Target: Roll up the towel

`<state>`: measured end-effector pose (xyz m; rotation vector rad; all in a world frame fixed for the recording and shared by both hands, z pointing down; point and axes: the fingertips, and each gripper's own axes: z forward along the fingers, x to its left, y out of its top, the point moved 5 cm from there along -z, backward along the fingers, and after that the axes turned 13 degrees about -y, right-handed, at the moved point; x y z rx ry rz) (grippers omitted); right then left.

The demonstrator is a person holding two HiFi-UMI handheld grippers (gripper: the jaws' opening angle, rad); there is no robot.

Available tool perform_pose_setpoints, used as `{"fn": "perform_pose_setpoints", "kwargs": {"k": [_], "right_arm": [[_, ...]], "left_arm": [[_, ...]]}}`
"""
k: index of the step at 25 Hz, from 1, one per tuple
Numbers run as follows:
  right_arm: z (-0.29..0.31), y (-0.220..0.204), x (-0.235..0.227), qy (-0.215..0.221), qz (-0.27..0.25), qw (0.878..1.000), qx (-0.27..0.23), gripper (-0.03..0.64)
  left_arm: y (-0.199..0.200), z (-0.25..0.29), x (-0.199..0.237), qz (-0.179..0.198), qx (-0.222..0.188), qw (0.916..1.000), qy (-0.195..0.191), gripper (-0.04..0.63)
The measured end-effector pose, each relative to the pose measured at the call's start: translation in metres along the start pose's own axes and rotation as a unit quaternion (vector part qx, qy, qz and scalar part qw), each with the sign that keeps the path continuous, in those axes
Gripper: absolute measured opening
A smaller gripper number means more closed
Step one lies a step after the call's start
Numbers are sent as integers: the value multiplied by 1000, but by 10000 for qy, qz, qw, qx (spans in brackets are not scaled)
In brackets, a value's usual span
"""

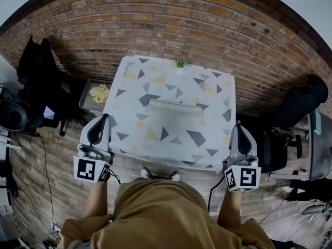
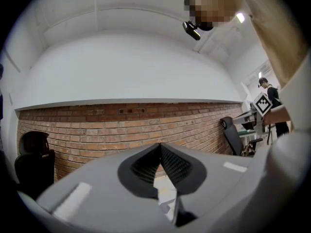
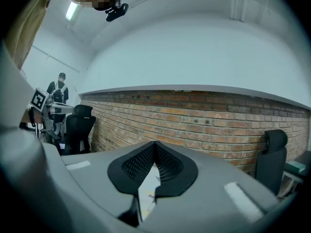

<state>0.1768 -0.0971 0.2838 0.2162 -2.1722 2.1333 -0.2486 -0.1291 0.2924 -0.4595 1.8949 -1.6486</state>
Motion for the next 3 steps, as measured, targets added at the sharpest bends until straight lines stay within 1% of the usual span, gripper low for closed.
{"fn": "perform_pose_setpoints", "kwargs": {"k": [3], "right_arm": [[3,3,2,6,-26,10000,-7,3]], "left_arm": [[0,0,2,6,0,10000,18,61]]}}
